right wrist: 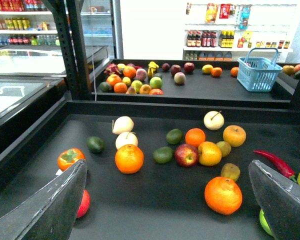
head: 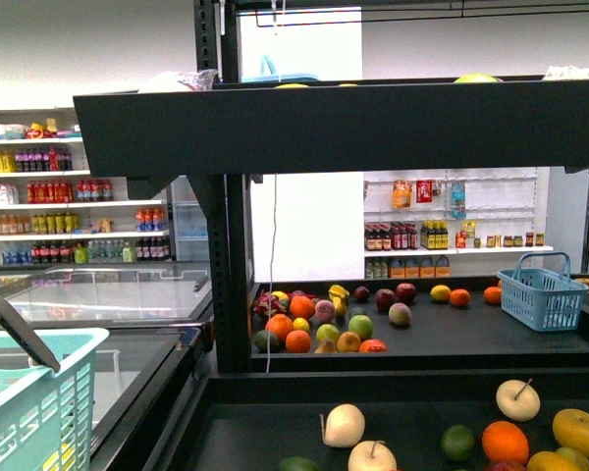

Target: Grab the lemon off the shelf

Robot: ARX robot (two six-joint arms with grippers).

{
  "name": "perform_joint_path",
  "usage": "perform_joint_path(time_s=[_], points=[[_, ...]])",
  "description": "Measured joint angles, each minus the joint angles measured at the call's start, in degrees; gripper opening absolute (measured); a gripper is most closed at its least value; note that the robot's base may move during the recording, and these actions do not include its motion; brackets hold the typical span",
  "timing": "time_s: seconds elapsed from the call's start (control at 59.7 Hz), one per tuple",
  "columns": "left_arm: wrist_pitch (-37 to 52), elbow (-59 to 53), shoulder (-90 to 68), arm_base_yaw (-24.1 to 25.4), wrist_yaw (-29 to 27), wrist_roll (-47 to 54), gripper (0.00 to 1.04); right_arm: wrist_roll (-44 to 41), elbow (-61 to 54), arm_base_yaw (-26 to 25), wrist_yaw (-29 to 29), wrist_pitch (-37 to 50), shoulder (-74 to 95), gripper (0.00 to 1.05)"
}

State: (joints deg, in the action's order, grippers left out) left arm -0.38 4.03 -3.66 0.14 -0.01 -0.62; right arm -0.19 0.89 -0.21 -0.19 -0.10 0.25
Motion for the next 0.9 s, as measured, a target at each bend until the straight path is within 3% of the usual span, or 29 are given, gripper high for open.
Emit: perform_joint_path(time_s=[0.486, 0.905], points=[[0.2, -3.2, 3.3, 0.0, 0.0, 0.0, 0.03, 0.0, 0.0, 0.0, 0.0, 0.0, 0.0, 0.97], [0.2, -3.2, 3.3, 0.0, 0.0, 0.0, 0.89, 0.0, 0.0, 0.0, 0.0, 0.0, 0.0, 0.97]])
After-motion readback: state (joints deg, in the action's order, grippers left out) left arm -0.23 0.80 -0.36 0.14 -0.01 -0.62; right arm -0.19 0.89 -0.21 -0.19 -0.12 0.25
